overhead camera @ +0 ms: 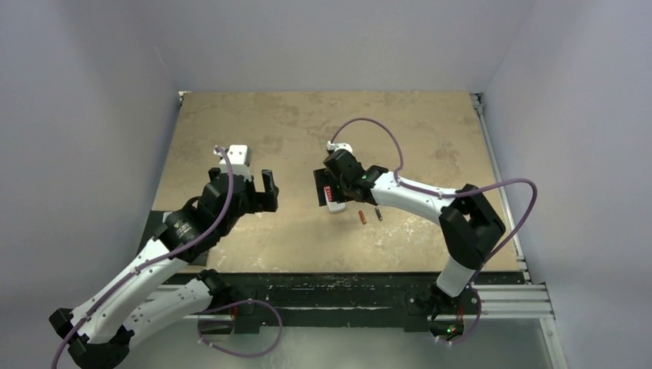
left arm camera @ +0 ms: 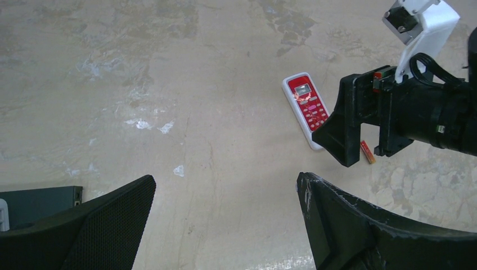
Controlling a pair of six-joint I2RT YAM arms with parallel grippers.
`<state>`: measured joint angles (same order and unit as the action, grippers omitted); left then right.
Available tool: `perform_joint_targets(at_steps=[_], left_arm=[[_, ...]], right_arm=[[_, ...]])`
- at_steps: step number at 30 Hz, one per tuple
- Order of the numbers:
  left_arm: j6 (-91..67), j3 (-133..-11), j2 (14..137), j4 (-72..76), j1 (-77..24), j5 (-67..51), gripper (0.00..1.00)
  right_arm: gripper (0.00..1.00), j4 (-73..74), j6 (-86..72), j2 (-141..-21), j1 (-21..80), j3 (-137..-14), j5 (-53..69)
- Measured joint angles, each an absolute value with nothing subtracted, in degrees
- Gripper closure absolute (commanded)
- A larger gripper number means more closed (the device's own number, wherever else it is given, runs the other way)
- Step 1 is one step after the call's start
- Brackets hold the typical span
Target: Load the batteries into the remote control
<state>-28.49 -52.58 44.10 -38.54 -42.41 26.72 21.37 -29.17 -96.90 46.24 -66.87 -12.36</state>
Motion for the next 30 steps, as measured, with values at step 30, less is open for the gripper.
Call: perform_joint_targets(at_steps=[30], left_arm=[[-28.5, -51.8, 42.3, -38.7, -42.4, 26.7, 0.01]], right_arm=[[0.24, 21.1, -30.7, -108.6, 46.2, -70.5, -13.2]])
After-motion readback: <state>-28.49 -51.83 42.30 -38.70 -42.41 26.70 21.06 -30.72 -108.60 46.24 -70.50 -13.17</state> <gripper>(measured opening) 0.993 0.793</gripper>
